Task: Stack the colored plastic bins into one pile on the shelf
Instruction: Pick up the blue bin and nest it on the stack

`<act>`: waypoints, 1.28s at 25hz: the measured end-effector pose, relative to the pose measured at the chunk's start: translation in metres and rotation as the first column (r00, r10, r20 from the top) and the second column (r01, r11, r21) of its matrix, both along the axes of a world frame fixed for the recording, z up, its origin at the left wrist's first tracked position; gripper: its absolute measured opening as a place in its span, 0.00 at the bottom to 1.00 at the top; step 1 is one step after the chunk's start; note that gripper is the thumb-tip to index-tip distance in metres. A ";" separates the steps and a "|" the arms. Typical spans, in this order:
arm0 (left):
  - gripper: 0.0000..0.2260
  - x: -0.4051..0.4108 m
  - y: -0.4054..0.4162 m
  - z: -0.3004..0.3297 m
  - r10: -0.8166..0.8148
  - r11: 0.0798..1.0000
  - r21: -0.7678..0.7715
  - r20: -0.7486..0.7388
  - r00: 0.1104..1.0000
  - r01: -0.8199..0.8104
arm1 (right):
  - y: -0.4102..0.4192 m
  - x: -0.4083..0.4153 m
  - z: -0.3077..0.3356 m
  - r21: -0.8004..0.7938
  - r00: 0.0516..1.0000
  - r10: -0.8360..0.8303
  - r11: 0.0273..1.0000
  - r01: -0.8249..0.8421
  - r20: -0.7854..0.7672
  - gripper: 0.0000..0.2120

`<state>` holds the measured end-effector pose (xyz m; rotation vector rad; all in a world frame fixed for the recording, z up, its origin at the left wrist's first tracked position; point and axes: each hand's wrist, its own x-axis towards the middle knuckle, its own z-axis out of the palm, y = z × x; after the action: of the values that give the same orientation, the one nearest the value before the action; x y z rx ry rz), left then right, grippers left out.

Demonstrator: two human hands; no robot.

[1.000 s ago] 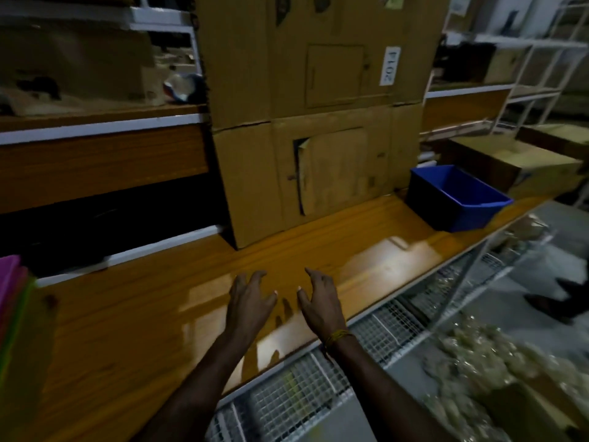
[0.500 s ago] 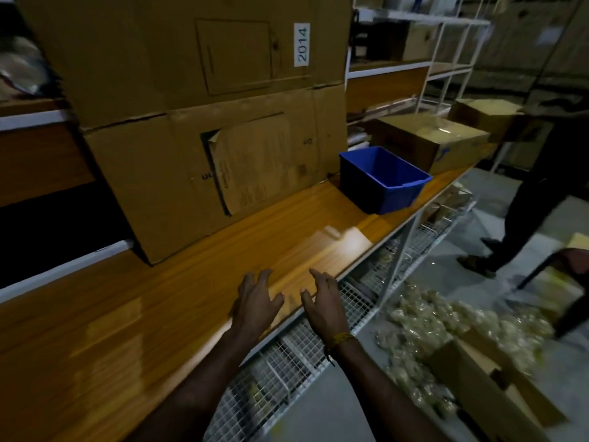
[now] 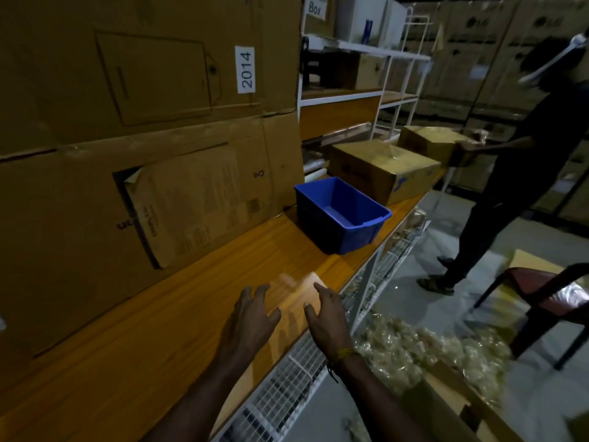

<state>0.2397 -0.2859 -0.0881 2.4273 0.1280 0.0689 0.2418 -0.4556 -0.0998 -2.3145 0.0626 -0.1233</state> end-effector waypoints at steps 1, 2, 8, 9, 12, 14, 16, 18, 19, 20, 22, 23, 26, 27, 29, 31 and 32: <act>0.27 0.016 -0.004 0.002 -0.010 1.000 -0.008 0.001 1.000 0.010 | -0.004 0.016 0.001 -0.005 1.000 -0.015 1.000 0.015 0.006 0.26; 0.27 0.030 -0.007 0.003 -0.020 1.000 -0.011 -0.003 1.000 0.020 | -0.006 0.029 0.002 -0.005 1.000 -0.027 1.000 0.027 0.010 0.26; 0.27 0.097 -0.029 -0.004 -0.089 0.996 -0.027 -0.034 0.995 0.088 | -0.017 0.087 0.000 0.021 0.993 -0.114 0.993 0.114 0.020 0.25; 0.27 0.105 -0.034 -0.005 -0.100 0.995 -0.032 -0.028 0.995 0.099 | -0.020 0.094 -0.001 0.021 0.992 -0.128 0.992 0.127 0.023 0.25; 0.26 0.129 -0.048 -0.006 -0.121 0.992 -0.038 -0.002 0.993 0.121 | -0.035 0.120 0.001 0.016 0.986 -0.161 0.987 0.160 0.043 0.25; 0.27 0.145 -0.059 -0.008 -0.116 0.992 -0.055 -0.008 0.993 0.115 | -0.043 0.139 0.004 0.006 0.982 -0.178 0.984 0.178 0.064 0.25; 0.27 0.159 -0.071 -0.009 -0.115 0.990 -0.084 0.007 0.993 0.115 | -0.053 0.159 0.004 -0.011 0.981 -0.172 0.985 0.174 0.094 0.25; 0.27 0.176 -0.084 -0.009 -0.118 0.989 -0.091 0.027 0.993 0.120 | -0.063 0.182 0.005 -0.026 0.980 -0.166 0.985 0.170 0.109 0.25; 0.27 0.186 -0.091 -0.009 -0.109 0.988 -0.105 0.028 0.994 0.111 | -0.068 0.194 0.004 -0.038 0.981 -0.157 0.986 0.162 0.115 0.25; 0.27 0.194 -0.097 -0.008 -0.095 0.987 -0.130 0.021 0.995 0.097 | -0.074 0.206 0.004 -0.057 0.983 -0.137 0.988 0.144 0.122 0.26; 0.27 0.211 -0.111 -0.005 -0.068 0.984 -0.162 0.030 0.997 0.072 | -0.087 0.228 0.004 -0.112 0.989 -0.069 0.990 0.085 0.134 0.26; 0.27 0.221 -0.119 -0.003 -0.062 0.986 -0.154 0.038 0.997 0.067 | -0.095 0.241 0.004 -0.146 0.990 -0.045 0.987 0.064 0.132 0.27; 0.26 0.245 -0.140 0.000 -0.068 0.989 -0.128 0.061 0.996 0.075 | -0.114 0.270 -0.001 -0.214 0.999 -0.011 0.977 0.022 0.053 0.28; 0.26 0.251 -0.146 0.001 -0.068 0.990 -0.122 0.071 0.995 0.076 | -0.118 0.276 -0.003 -0.242 1.000 -0.006 0.970 0.010 0.020 0.28; 0.26 0.261 -0.156 0.002 -0.057 0.993 -0.097 0.088 0.995 0.065 | -0.123 0.286 -0.008 -0.297 1.000 -0.002 0.955 0.004 0.009 0.25; 0.25 0.266 -0.160 0.002 -0.055 0.995 -0.083 0.091 0.994 0.062 | -0.125 0.292 -0.011 -0.269 0.999 0.006 0.963 0.006 0.043 0.19; 0.25 0.267 -0.162 0.001 -0.054 0.995 -0.078 0.094 0.994 0.062 | -0.126 0.293 -0.013 -0.222 0.998 0.013 0.975 0.000 0.057 0.17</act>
<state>0.5070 -0.4474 -0.0871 2.3405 0.0182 0.1466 0.5350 -0.5820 -0.1129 -2.5325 0.0127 -0.2030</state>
